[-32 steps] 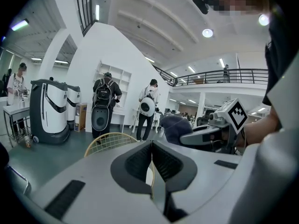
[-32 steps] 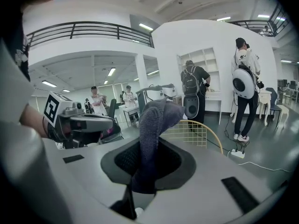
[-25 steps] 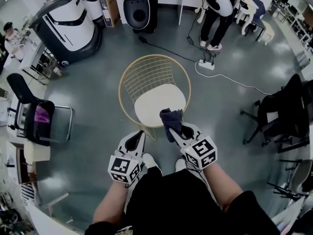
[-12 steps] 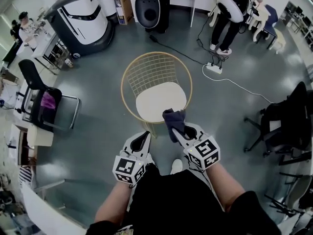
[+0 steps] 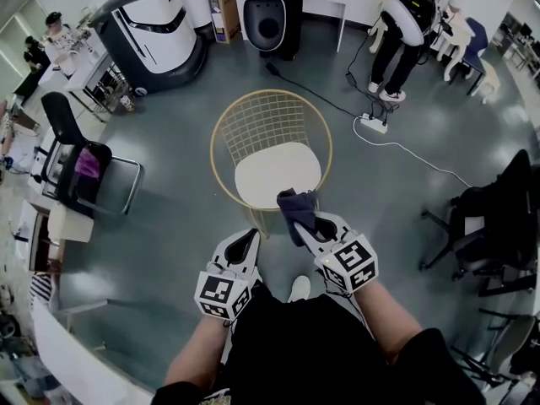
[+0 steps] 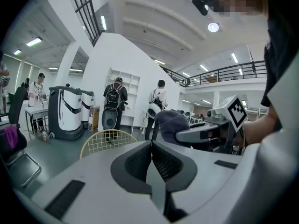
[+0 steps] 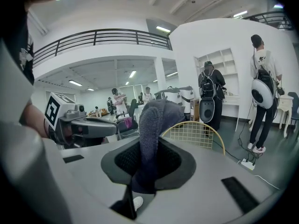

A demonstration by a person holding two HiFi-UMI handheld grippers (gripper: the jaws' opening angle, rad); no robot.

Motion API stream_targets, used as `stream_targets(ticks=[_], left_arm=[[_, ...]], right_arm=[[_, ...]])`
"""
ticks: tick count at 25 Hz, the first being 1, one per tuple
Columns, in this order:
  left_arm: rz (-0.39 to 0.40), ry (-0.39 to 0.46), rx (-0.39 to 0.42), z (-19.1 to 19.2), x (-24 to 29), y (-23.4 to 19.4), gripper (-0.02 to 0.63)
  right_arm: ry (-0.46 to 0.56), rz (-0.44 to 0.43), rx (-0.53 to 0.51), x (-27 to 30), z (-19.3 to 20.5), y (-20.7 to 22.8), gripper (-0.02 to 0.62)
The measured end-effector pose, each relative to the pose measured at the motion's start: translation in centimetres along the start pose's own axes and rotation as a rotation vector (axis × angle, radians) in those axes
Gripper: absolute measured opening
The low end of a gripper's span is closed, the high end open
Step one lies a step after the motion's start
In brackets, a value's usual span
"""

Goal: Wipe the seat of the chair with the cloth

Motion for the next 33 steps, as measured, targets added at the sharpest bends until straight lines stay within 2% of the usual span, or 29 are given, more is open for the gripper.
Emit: stream_targets(ticks=[20, 33], left_arm=[[-0.019, -0.001, -0.004, 0.4, -0.7, 0.7, 0.019], [0.008, -0.017, -0.005, 0.7, 0.4, 0.4, 0.02]], right_arm=[[-0.004, -0.02, 0.004, -0.2, 0.5, -0.4, 0.078], [-0.013, -0.001, 0.025, 0.2, 0.9, 0.3, 0.078]])
Point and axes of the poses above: the fingertips, and each gripper's own axes: x forward along the fingers, y to its right, z out of its underside, the point moved 7 cm from there along -x, backward along the fingers, and after that the axes turned 2 degrees about z, right-handed, at the moved point
